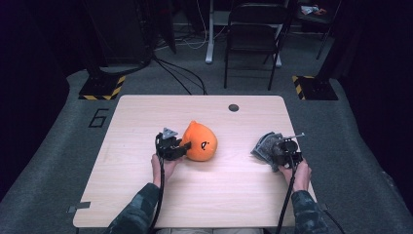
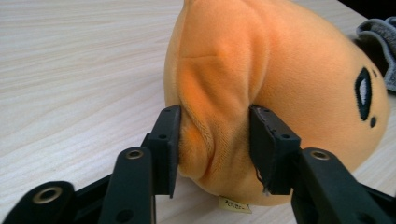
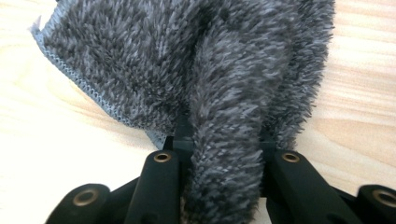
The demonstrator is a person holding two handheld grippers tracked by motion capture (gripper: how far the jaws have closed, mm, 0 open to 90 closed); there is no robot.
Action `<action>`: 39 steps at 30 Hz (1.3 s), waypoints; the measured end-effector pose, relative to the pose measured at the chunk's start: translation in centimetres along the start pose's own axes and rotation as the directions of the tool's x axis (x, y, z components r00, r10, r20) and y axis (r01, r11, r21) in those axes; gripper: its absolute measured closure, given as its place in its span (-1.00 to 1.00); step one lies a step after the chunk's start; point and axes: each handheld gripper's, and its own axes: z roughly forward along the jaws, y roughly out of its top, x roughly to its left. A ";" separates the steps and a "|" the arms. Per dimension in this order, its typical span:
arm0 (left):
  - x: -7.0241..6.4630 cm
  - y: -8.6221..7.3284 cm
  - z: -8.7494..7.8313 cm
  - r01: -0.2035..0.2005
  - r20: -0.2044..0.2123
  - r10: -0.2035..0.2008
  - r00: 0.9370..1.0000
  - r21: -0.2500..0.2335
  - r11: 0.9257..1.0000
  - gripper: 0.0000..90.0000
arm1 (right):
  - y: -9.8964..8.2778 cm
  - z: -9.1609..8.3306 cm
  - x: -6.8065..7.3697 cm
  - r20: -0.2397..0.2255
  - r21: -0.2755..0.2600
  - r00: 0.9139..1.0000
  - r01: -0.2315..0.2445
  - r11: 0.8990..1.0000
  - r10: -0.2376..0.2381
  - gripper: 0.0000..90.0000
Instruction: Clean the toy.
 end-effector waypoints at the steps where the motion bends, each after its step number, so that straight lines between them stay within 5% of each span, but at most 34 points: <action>1: 0.0 0.0 0.0 0.007 -0.003 -0.007 1.000 -0.006 1.000 0.22 | 0.1 0.0 0.0 0.000 -0.006 1.000 0.015 1.000 -0.015 0.52; 14: -0.1 0.5 -0.4 -0.046 -0.049 0.044 0.998 -0.025 0.999 -0.21 | 0.1 0.5 1.1 0.025 0.031 0.992 0.119 0.992 -0.120 -0.17; 19: -0.3 0.7 -1.0 -0.059 -0.052 0.057 0.997 -0.035 0.998 -0.44 | 0.2 0.3 0.6 -0.003 0.014 0.995 0.102 0.995 -0.102 -0.46; 26: -0.5 1.2 -2.6 -0.059 -0.052 0.056 0.997 -0.074 0.995 -0.63 | 0.1 -1.9 1.0 -0.034 -0.084 0.994 0.103 0.991 -0.106 -0.64; 39: 1.2 -0.9 -7.4 -0.100 -0.087 0.092 0.992 -0.092 0.991 -0.71 | -2.3 -6.1 0.9 -0.067 -0.159 0.987 0.131 0.979 -0.143 -0.68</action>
